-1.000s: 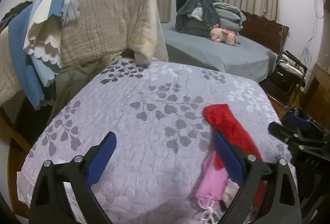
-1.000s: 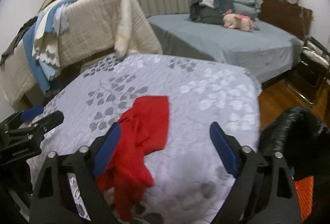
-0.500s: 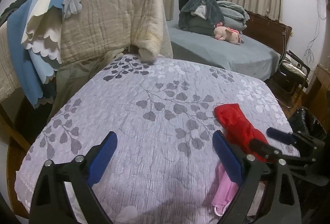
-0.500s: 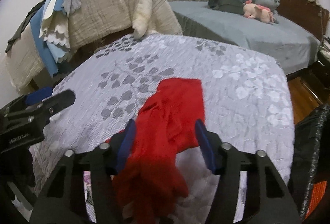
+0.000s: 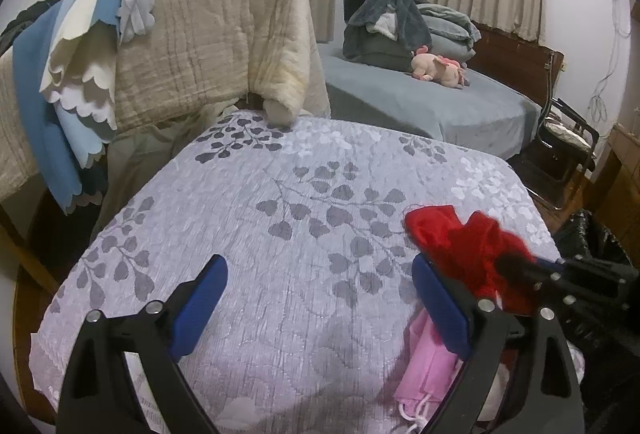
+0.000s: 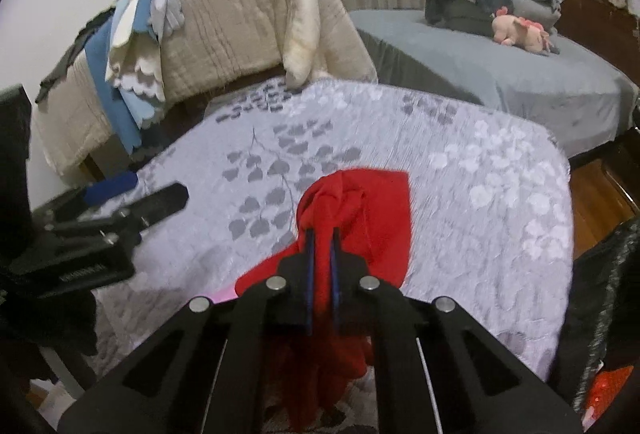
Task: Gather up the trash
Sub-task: 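Grasp one red glove with the right gripper while the left grasps the other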
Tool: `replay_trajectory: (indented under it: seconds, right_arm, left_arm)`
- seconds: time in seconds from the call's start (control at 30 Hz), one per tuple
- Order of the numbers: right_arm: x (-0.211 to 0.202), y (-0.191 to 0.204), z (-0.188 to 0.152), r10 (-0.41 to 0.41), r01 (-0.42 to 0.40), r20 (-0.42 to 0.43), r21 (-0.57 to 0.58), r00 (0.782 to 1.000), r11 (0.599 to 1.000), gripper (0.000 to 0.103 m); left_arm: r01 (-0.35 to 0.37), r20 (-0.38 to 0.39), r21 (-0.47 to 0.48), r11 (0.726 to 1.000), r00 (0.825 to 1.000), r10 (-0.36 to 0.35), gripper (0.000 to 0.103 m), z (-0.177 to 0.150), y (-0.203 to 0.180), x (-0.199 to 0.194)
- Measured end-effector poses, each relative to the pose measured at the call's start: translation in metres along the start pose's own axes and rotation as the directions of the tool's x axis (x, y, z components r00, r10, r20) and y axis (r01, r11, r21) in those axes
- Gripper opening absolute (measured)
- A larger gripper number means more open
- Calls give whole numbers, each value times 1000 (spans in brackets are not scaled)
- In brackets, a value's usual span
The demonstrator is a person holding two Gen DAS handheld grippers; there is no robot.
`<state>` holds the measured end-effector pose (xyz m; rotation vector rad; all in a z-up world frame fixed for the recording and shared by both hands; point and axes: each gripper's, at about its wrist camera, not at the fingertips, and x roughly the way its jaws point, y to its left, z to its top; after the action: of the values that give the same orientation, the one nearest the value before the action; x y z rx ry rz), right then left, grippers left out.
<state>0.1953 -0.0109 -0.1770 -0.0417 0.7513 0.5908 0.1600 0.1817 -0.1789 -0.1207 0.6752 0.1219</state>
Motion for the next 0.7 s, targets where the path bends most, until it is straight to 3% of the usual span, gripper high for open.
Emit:
replay_trajectory:
  seconds: [0.3,0.7]
  right_arm:
    - [-21,-35,10,-84,81,49,50,995,995,6]
    - [-12,-77,9,-145,140,38,111,989,984,6]
  left_arm:
    - [39,3,23,999,999,-39,90,8,-21,1]
    - [136,-81,68,988,988,-130,82,18,-67,47]
